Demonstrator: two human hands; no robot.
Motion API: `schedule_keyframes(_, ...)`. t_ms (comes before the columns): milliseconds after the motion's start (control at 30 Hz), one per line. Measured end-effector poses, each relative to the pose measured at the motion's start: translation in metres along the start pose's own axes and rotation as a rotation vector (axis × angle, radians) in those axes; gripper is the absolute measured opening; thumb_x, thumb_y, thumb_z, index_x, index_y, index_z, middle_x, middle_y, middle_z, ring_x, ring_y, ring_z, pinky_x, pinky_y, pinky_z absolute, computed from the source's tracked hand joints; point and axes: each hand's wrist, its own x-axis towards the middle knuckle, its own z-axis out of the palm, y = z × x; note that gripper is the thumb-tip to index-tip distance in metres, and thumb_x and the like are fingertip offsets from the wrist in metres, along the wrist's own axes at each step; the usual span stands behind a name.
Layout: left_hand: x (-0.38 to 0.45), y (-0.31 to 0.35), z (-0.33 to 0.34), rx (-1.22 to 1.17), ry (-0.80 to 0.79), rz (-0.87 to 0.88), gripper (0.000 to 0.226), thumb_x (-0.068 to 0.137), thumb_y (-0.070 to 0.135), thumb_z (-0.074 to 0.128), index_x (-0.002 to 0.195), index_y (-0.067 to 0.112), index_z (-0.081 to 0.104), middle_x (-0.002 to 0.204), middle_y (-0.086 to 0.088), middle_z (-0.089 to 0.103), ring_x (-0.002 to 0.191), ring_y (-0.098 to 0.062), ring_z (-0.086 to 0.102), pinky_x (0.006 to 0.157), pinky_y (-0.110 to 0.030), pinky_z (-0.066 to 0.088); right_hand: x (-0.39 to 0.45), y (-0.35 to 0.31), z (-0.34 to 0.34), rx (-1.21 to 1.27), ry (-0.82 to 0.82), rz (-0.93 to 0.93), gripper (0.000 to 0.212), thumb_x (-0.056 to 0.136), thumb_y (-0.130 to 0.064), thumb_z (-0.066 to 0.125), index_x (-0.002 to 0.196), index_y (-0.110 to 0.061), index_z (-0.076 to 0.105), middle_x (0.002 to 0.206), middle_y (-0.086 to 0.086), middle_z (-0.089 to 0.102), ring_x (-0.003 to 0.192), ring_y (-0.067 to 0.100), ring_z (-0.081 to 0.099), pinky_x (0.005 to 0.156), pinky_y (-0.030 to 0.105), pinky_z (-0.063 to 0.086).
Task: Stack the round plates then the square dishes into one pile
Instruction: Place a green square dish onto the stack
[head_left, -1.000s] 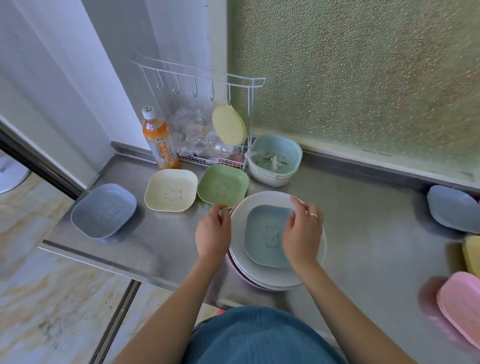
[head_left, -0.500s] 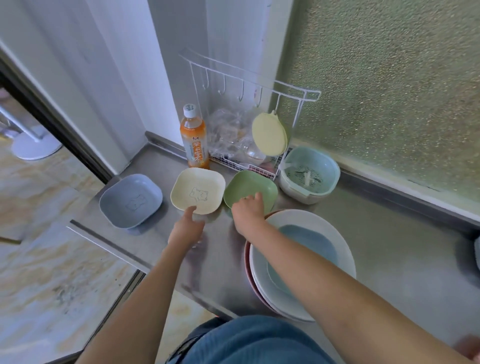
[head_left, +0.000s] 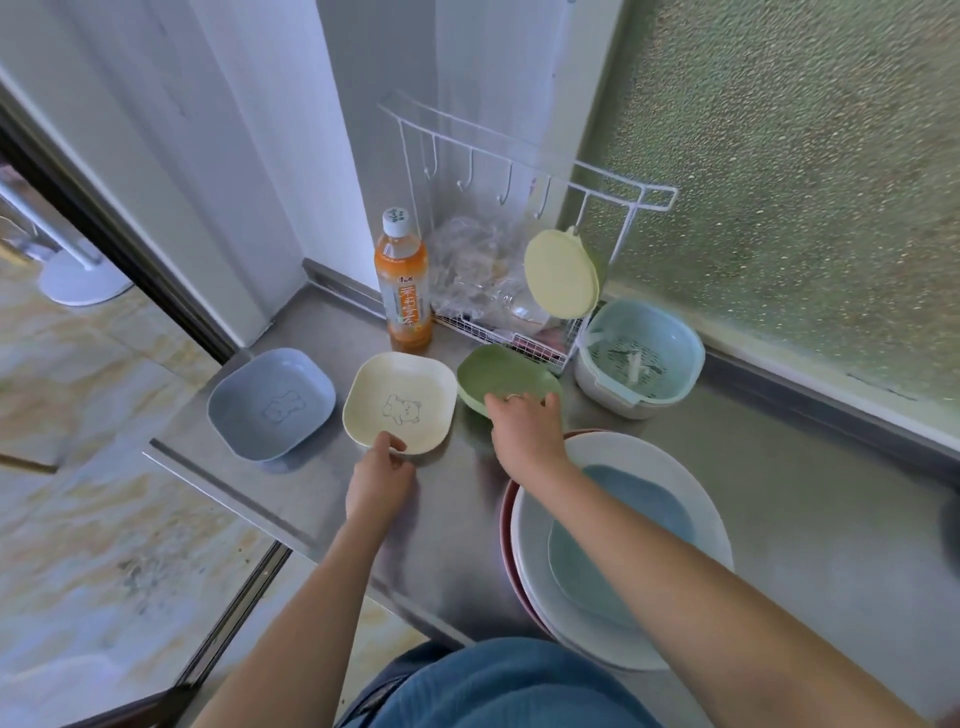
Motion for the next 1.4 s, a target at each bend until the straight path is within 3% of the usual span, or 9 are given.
schedule_keyframes(133, -0.008, 0.0, 0.004, 0.156, 0.123, 0.061, 0.026, 0.089, 0.017, 0.044, 0.114, 0.022, 0.047, 0.089, -0.007, 0.06, 0.077, -0.031, 0.057, 0.064, -0.033, 0.043, -0.019, 0.017, -0.017, 0.197, 0.18, 0.017, 0.025, 0.085, -0.004, 0.043, 0.1, -0.018, 0.057, 0.091, 0.002, 0.063, 0.095, 0.026, 0.051, 0.075, 0.037, 0.026)
schedule_keyframes(300, -0.018, 0.005, 0.007, 0.337, 0.166, 0.144, 0.016, 0.092, 0.017, 0.041, 0.101, 0.017, 0.054, 0.096, -0.008, 0.064, 0.081, -0.03, 0.057, 0.064, -0.031, 0.04, -0.075, 0.054, -0.03, 0.394, 0.488, 0.14, 0.028, 0.08, -0.001, 0.054, 0.1, -0.018, 0.066, 0.083, -0.001, 0.068, 0.083, 0.028, 0.057, 0.07, 0.033, 0.03)
schedule_keyframes(400, -0.025, 0.011, 0.012, 0.487, 0.173, 0.28, 0.015, 0.09, 0.011, 0.043, 0.096, 0.013, 0.057, 0.099, -0.008, 0.061, 0.089, -0.029, 0.056, 0.065, -0.033, 0.04, -0.117, 0.075, -0.026, 0.397, 0.567, 0.256, 0.029, 0.078, -0.004, 0.052, 0.096, -0.019, 0.068, 0.081, -0.002, 0.068, 0.081, 0.029, 0.059, 0.07, 0.034, 0.033)
schedule_keyframes(533, -0.04, 0.021, 0.025, 0.53, 0.247, 0.421, 0.014, 0.087, 0.006, 0.048, 0.098, 0.01, 0.055, 0.103, -0.012, 0.055, 0.097, -0.032, 0.05, 0.071, -0.036, 0.035, -0.179, 0.082, -0.009, 0.308, 0.582, 0.268, 0.035, 0.075, -0.011, 0.04, 0.092, -0.022, 0.069, 0.082, -0.005, 0.066, 0.086, 0.023, 0.055, 0.071, 0.03, 0.03)
schedule_keyframes(733, -0.055, 0.041, 0.038, 0.452, 0.316, 0.495, 0.014, 0.088, 0.008, 0.05, 0.101, 0.004, 0.056, 0.104, -0.019, 0.054, 0.099, -0.038, 0.049, 0.079, -0.046, 0.039, -0.228, 0.072, 0.019, 0.228, 0.507, 0.222, 0.041, 0.073, -0.01, 0.04, 0.089, -0.027, 0.073, 0.082, -0.008, 0.065, 0.089, 0.012, 0.045, 0.072, 0.023, 0.018)
schedule_keyframes(1000, -0.079, 0.062, 0.049, 0.173, 0.356, 0.553, 0.016, 0.093, 0.012, 0.046, 0.096, 0.001, 0.057, 0.106, -0.021, 0.059, 0.103, -0.04, 0.048, 0.086, -0.047, 0.036, -0.233, 0.064, 0.038, 0.242, 0.231, 0.152, 0.04, 0.081, -0.023, 0.039, 0.107, -0.038, 0.066, 0.09, -0.013, 0.064, 0.088, 0.007, 0.04, 0.076, 0.024, 0.028)
schedule_keyframes(1167, -0.097, 0.074, 0.047, 0.047, 0.345, 0.679, 0.012, 0.091, 0.005, 0.043, 0.091, -0.001, 0.054, 0.093, -0.019, 0.06, 0.09, -0.037, 0.049, 0.076, -0.041, 0.036, -0.227, 0.061, 0.015, 0.551, 0.257, 0.27, 0.046, 0.086, -0.049, 0.03, 0.123, -0.04, 0.056, 0.108, -0.017, 0.058, 0.104, 0.002, 0.043, 0.087, 0.025, 0.029)
schedule_keyframes(1300, -0.11, 0.081, 0.054, 0.117, 0.328, 0.862, 0.009, 0.083, -0.006, 0.052, 0.084, 0.004, 0.054, 0.077, -0.014, 0.057, 0.074, -0.034, 0.051, 0.064, -0.035, 0.032, -0.204, 0.063, -0.009, 0.912, 0.46, 0.404, 0.033, 0.093, -0.039, 0.043, 0.124, -0.033, 0.056, 0.09, -0.015, 0.056, 0.085, 0.007, 0.052, 0.079, 0.014, 0.039)
schedule_keyframes(1400, -0.121, 0.085, 0.063, 0.246, 0.328, 1.03, 0.021, 0.071, -0.006, 0.059, 0.08, 0.011, 0.05, 0.07, -0.008, 0.055, 0.066, -0.031, 0.052, 0.056, -0.035, 0.037, -0.183, 0.066, -0.027, 1.054, 0.428, 0.545, 0.031, 0.095, -0.032, 0.046, 0.126, -0.029, 0.052, 0.084, -0.013, 0.054, 0.073, 0.004, 0.052, 0.066, 0.008, 0.039)
